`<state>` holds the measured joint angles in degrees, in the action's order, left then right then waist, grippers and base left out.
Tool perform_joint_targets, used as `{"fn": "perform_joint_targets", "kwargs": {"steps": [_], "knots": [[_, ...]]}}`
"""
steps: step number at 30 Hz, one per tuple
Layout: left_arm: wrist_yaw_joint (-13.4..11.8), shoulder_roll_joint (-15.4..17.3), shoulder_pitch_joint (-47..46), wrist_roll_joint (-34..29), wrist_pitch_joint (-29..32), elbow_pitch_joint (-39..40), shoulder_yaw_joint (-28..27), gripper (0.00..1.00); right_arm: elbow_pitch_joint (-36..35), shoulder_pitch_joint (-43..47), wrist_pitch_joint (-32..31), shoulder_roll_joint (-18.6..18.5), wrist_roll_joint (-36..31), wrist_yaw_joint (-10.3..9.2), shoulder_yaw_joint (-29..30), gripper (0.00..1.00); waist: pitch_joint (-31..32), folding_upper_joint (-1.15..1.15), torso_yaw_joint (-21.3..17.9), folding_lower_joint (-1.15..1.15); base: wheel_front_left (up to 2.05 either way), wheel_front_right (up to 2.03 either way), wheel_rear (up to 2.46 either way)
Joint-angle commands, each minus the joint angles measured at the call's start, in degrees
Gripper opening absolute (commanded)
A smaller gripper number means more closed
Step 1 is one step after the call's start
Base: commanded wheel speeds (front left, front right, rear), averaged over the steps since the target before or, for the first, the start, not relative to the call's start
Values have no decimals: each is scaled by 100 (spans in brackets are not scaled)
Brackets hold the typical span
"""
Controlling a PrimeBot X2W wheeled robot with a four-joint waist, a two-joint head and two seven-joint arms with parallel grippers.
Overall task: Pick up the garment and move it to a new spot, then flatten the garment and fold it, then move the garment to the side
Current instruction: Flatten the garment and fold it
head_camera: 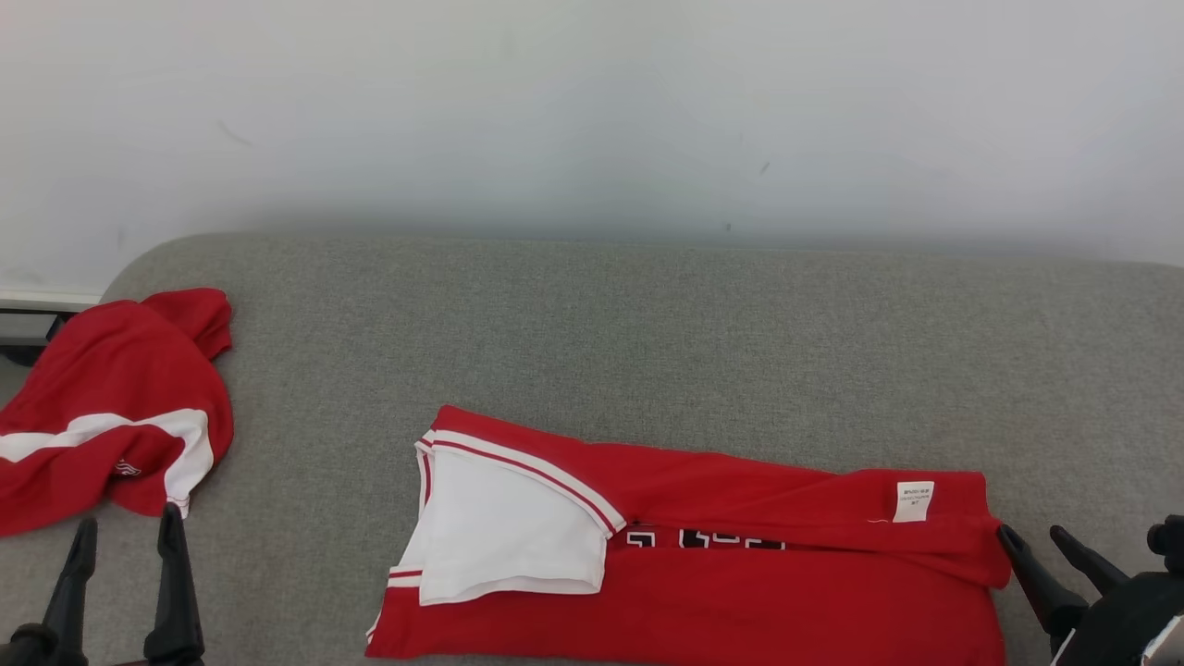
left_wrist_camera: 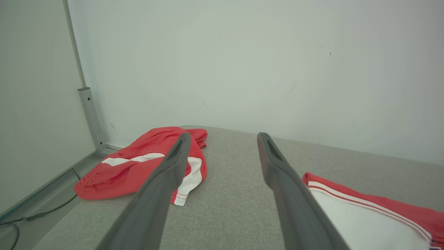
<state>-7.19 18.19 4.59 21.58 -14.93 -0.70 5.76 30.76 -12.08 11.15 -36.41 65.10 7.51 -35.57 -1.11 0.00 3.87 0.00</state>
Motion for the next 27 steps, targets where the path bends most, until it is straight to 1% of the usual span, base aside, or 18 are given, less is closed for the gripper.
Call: {"fn": "perform_joint_targets", "kwargs": {"steps": [1,4,8,15,19,24,27], "knots": [[2,-8,69,-60,-32,17,-19,100,22,-73,-16,20,-39,-5,34,100,-4,0,4,0,0,0,0],[48,-61,65,-127,-32,4,-44,100,222,-184,-229,164,-117,-5,128,100,-18,0,27,0,0,0,0],[119,-121,36,-157,-32,-31,-60,100,497,-368,-509,371,-386,-4,177,100,-43,0,80,0,0,0,0],[214,-197,-11,-260,-32,-104,-75,100,829,-506,-1112,640,-537,-5,305,100,-91,0,145,0,0,0,0],[255,-236,-21,-307,-32,-110,-99,100,860,-500,-1420,668,-654,-5,398,100,-123,0,139,0,0,0,0],[282,-285,-31,-352,-32,-122,-124,100,657,-375,-1823,726,-607,-5,515,100,-153,0,112,0,0,0,0],[311,-313,-42,-375,-32,-138,-139,100,519,-324,-1959,723,-656,-5,610,100,-157,0,98,0,0,0,0]]}}
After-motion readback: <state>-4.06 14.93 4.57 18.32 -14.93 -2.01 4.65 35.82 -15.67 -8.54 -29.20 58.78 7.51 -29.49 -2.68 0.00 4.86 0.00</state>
